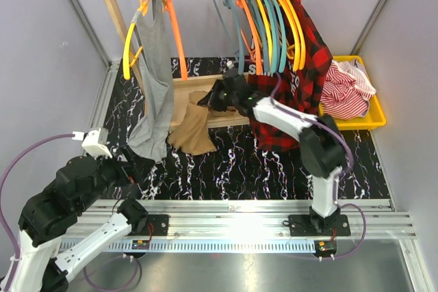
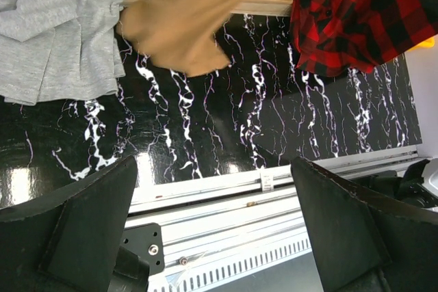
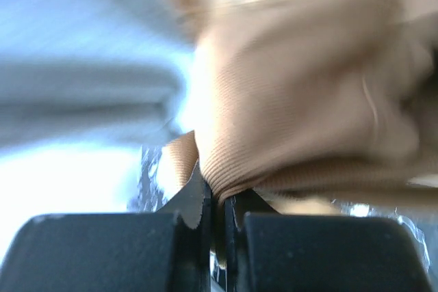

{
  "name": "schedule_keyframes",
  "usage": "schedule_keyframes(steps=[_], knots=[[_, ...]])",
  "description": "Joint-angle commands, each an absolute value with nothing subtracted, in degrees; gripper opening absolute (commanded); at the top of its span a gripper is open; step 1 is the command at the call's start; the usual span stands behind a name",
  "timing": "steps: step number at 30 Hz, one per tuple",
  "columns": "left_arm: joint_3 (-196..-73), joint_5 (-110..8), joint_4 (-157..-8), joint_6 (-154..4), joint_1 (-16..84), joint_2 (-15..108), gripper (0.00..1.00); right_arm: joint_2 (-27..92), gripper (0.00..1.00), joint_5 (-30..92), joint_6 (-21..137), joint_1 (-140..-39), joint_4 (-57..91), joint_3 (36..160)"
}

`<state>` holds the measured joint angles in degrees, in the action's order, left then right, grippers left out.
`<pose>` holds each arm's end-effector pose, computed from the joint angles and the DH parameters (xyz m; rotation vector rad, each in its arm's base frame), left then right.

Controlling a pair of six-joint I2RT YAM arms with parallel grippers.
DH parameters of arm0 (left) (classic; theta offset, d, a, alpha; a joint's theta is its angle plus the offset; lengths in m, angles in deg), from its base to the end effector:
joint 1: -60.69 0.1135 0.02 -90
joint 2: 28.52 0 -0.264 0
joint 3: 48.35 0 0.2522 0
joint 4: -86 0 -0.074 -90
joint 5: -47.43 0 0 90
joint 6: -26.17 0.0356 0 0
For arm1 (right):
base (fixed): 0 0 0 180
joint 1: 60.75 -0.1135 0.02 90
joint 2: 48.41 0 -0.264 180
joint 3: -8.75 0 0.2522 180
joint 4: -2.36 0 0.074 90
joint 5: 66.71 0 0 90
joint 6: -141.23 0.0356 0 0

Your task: Remove the tank top from the hanger

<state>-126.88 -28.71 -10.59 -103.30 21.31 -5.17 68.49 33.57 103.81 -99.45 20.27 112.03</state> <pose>0.0188 -0.0044 0.3738 -0.1541 2.0975 -0.5998 0.3687 0.3035 0.2325 0.1648 2.3225 1.0768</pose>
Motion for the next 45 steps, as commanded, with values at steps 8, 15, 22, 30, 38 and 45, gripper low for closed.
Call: schedule_keyframes(steps=[8,15,22,30,38,45], knots=[[-128.47,-28.33,-15.90,-101.01,20.88,-2.07,0.99,27.24,0.00,48.59,80.77,-100.04,40.51,86.78],[-127.06,-31.14,-17.84,-100.66,20.88,0.48,0.99,1.97,0.00,42.81,80.49,-100.04,63.01,76.83],[-126.18,-35.89,-21.79,-101.10,20.96,3.56,0.99,-10.26,0.00,0.21,103.76,-100.04,91.41,87.98],[-127.14,-40.81,-24.26,-100.92,20.96,6.99,0.99,-0.61,0.00,-26.09,115.47,-99.87,95.93,94.66],[-129.17,-42.05,-22.41,-100.92,20.96,5.85,0.99,11.78,0.00,-30.44,88.09,-83.02,68.79,107.66],[-129.43,-41.08,-19.95,-100.84,20.96,2.95,0.99,26.99,0.00,-17.87,78.22,-58.58,63.42,121.11]])
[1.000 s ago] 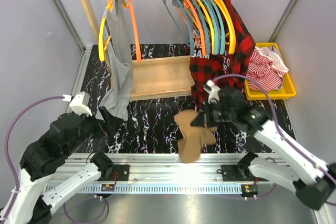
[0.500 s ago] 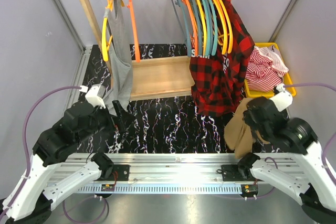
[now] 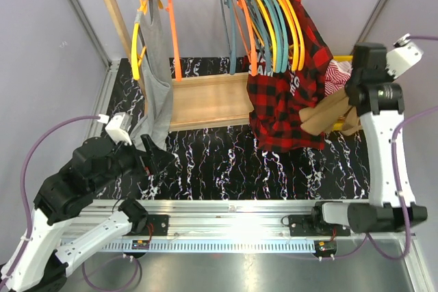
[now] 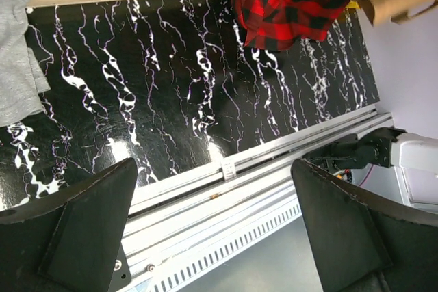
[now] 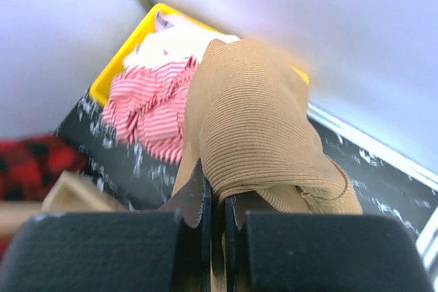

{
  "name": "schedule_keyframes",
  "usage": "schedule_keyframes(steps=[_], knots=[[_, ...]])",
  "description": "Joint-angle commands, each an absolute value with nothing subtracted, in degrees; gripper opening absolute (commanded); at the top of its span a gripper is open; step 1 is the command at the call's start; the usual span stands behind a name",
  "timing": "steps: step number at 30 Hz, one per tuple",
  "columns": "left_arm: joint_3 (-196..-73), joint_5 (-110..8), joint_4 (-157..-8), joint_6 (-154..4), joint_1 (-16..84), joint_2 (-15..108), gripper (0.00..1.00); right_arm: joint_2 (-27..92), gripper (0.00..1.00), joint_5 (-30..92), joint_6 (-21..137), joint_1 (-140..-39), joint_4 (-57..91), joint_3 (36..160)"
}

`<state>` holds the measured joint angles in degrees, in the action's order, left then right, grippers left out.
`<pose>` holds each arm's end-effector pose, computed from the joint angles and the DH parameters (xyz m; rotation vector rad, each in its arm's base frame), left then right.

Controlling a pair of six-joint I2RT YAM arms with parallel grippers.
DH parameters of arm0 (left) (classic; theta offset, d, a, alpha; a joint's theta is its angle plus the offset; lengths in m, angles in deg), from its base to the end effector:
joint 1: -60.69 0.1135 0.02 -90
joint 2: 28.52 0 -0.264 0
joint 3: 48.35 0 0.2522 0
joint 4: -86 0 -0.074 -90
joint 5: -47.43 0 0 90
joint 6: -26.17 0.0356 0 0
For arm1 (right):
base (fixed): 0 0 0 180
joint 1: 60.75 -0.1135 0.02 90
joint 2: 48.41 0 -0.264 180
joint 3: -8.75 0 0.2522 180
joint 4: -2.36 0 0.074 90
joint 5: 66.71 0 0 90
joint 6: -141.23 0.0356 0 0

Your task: Remove the tank top from the hanger

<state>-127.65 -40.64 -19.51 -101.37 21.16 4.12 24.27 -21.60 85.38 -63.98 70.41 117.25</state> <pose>0.0530 -0.0422 0.3882 0.0155 2.1534 -0.7804 0.2309 -0.0121 0.4602 0.9393 1.7446 -0.4144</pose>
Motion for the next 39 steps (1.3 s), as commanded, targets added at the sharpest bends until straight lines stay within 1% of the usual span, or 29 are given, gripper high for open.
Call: schedule_keyframes(steps=[1,3,4,5,10,15,18,19,20,24,26,30,33,34,35,36,39], knots=[[-129.43,-40.73,-19.08,-100.84,20.96,2.34,0.99,29.17,0.00,-12.45,77.34,-54.99,59.93,121.82],[-129.35,-40.20,-18.63,-100.66,20.96,1.81,0.99,32.08,0.00,-7.59,75.67,-52.77,58.14,125.32],[-129.35,-40.11,-18.02,-100.57,20.96,1.80,0.99,35.75,0.00,-4.78,74.71,-51.97,57.44,126.74],[-129.35,-40.03,-17.93,-100.49,20.96,1.63,0.99,37.62,0.00,-4.23,73.04,-51.88,55.95,129.80],[-129.43,-39.59,-17.75,-99.69,20.96,1.54,0.99,49.03,0.00,4.37,70.65,-50.04,51.63,137.37],[-128.30,-38.80,-17.57,-100.13,20.96,0.14,0.99,57.29,0.00,2.20,73.20,-47.57,52.94,144.14],[-126.98,-38.71,-18.10,-101.18,20.96,-1.27,0.99,61.70,0.00,-2.53,74.77,-47.05,56.54,143.90],[-126.45,-38.79,-18.28,-101.36,20.96,-1.62,0.99,64.07,0.00,-6.03,76.26,-46.52,59.16,143.02],[-126.27,-38.71,-18.28,-101.54,20.96,-1.89,0.99,65.22,0.00,-6.42,80.28,-45.73,60.84,141.71],[-126.36,-37.92,-17.31,-101.80,20.96,-2.77,0.99,71.28,0.00,0.51,86.12,-40.99,65.07,139.67],[-126.53,-37.74,-17.14,-101.80,20.96,-2.68,0.99,72.35,0.00,0.79,86.74,-40.45,66.04,139.23],[-126.88,-37.74,-17.49,-101.80,20.96,-1.98,0.99,70.69,0.00,-3.25,89.20,-39.14,65.53,137.04],[-127.41,-37.57,-17.66,-101.37,20.96,-0.93,0.99,65.25,0.00,-4.57,89.37,-38.61,59.30,133.00],[-127.67,-37.56,-17.92,-101.19,20.96,-0.75,0.99,61.84,0.00,-5.62,88.94,-38.61,55.02,130.64],[-127.85,-37.39,-18.01,-101.01,20.96,-0.23,0.99,59.98,0.00,-4.24,87.46,-38.61,51.23,129.05],[-127.85,-37.56,-18.28,-100.93,20.88,0.04,0.99,57.09,0.00,0.56,85.88,-38.61,44.49,127.73],[-127.68,-37.74,-19.15,-100.75,20.88,0.66,0.99,55.13,0.00,5.86,83.31,-38.61,39.69,128.41]])
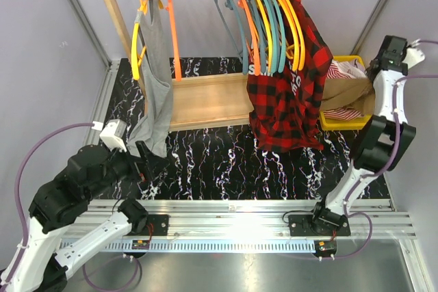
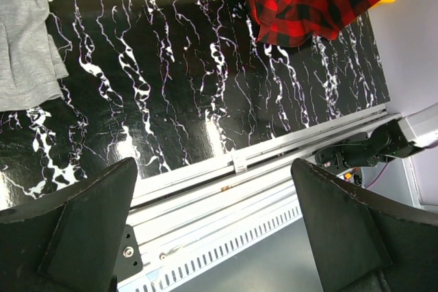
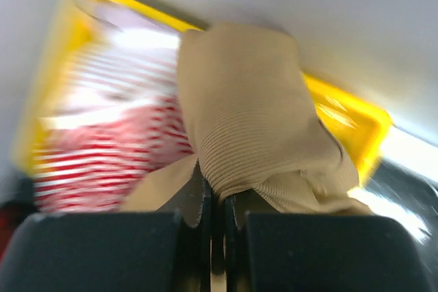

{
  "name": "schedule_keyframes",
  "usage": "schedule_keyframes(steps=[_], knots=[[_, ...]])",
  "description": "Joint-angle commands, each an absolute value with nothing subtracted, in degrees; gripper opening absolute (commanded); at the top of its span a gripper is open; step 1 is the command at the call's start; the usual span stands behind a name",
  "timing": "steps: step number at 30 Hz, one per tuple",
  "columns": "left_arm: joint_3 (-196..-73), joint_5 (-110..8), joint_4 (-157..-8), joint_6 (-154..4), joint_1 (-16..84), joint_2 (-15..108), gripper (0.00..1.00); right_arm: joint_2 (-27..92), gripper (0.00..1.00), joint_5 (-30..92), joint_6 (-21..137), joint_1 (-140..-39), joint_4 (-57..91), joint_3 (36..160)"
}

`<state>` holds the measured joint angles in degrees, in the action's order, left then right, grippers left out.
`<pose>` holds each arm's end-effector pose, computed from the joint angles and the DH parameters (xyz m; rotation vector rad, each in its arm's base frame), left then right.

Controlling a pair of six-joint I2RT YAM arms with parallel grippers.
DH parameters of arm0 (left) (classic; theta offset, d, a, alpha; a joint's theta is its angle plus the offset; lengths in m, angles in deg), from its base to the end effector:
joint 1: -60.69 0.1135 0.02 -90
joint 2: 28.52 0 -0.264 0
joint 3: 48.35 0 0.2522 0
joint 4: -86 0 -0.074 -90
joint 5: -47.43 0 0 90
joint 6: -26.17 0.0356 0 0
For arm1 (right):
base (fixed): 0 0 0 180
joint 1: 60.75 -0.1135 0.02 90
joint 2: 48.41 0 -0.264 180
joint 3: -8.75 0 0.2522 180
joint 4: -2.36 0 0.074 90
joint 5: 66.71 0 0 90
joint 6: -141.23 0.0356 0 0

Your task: Remove the tank top from the hanger

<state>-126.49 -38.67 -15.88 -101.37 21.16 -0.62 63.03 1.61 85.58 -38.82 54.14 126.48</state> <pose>0.0361 -0.0266 0.3797 -0.0067 2.1448 -0.7475 0.4053 -0.1774 0.3105 1.2500 1.9531 -0.3377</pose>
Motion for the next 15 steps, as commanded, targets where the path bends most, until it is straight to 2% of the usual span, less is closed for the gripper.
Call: schedule_keyframes(steps=[1,5,8,14,15], knots=[[-127.76,-37.91,-19.24,-100.84,20.96,0.92,0.99,55.21,0.00,8.06,81.57,-38.61,38.55,129.90],[-127.85,-37.92,-19.33,-100.57,20.88,1.36,0.99,57.49,0.00,14.84,77.52,-38.61,36.51,135.79],[-127.68,-37.65,-19.33,-100.92,20.96,1.19,0.99,63.46,0.00,19.84,75.05,-38.61,43.00,143.88],[-126.97,-37.56,-20.12,-101.63,20.96,0.84,0.99,71.90,0.02,31.45,74.96,-39.31,52.67,144.86],[-126.62,-37.65,-20.47,-101.63,20.96,0.92,0.99,74.17,0.00,32.68,74.87,-39.48,55.99,144.94]])
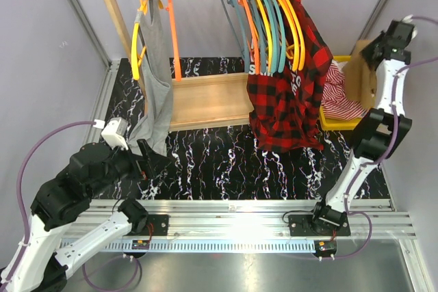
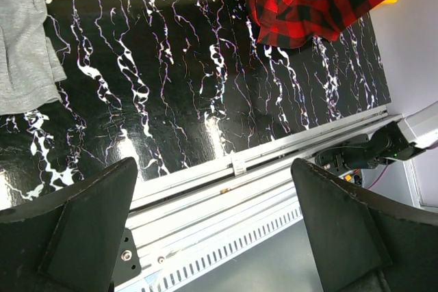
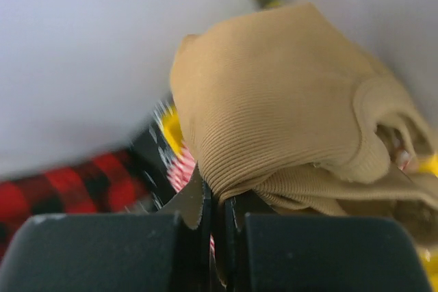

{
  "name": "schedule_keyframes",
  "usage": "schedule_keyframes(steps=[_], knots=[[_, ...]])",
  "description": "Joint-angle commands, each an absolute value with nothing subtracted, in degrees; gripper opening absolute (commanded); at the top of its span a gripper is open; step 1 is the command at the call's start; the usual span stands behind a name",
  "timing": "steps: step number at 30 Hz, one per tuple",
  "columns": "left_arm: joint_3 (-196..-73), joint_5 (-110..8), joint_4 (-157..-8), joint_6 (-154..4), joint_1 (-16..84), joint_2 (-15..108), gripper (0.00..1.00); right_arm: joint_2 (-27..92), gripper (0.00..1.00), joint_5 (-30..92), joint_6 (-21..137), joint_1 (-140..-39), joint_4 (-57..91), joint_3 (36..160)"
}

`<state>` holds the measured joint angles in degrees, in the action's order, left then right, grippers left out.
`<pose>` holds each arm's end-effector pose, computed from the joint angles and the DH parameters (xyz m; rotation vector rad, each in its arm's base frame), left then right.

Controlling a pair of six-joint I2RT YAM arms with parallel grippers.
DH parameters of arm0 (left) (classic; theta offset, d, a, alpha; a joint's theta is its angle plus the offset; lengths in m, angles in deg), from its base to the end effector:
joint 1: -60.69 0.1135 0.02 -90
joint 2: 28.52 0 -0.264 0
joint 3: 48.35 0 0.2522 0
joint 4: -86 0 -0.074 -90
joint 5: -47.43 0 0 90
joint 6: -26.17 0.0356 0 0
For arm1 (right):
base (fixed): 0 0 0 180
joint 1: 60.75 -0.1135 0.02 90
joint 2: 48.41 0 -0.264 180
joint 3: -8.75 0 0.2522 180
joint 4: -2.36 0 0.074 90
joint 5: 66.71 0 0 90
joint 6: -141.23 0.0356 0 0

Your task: Remove the tank top from the hanger

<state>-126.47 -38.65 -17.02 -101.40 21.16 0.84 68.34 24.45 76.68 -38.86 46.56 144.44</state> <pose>0.0422 -0.0316 0.3808 -0.0072 2.1506 -0.7441 0.4424 -0.1770 0.3843 0.7959 1.8480 0.0600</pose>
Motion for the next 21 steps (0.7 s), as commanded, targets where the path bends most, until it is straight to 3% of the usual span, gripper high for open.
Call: schedule_keyframes(steps=[1,7,9,10,12,13,16,20,21], knots=[[-126.45,-37.74,-20.74,-101.71,20.96,0.84,0.99,74.89,0.00,33.04,74.96,-39.66,57.16,143.90],[-124.16,-39.23,-23.37,-102.42,20.96,1.19,0.99,72.61,0.01,31.56,77.15,-39.84,56.72,133.53],[-123.46,-40.02,-24.60,-102.59,20.88,1.27,0.99,73.57,0.07,29.89,77.51,-39.84,59.35,133.52],[-123.20,-40.20,-24.96,-102.59,20.88,1.45,0.99,74.10,0.18,30.14,76.90,-39.84,60.24,134.39],[-123.37,-40.47,-25.14,-102.60,20.96,1.62,0.99,74.29,0.27,30.23,75.84,-39.84,62.34,135.62],[-123.46,-40.38,-25.13,-102.59,20.96,1.45,0.99,73.68,0.40,30.32,75.23,-39.75,62.18,136.06],[-123.63,-39.94,-24.87,-102.51,20.96,1.10,0.99,69.55,0.56,32.51,75.57,-39.75,60.60,137.03],[-123.90,-39.50,-25.13,-103.30,20.96,0.22,0.99,62.96,0.95,30.59,77.16,-39.75,61.21,139.84],[-124.24,-39.76,-25.40,-103.21,20.88,0.05,0.99,60.51,1.00,28.67,77.42,-39.75,63.39,140.80]])
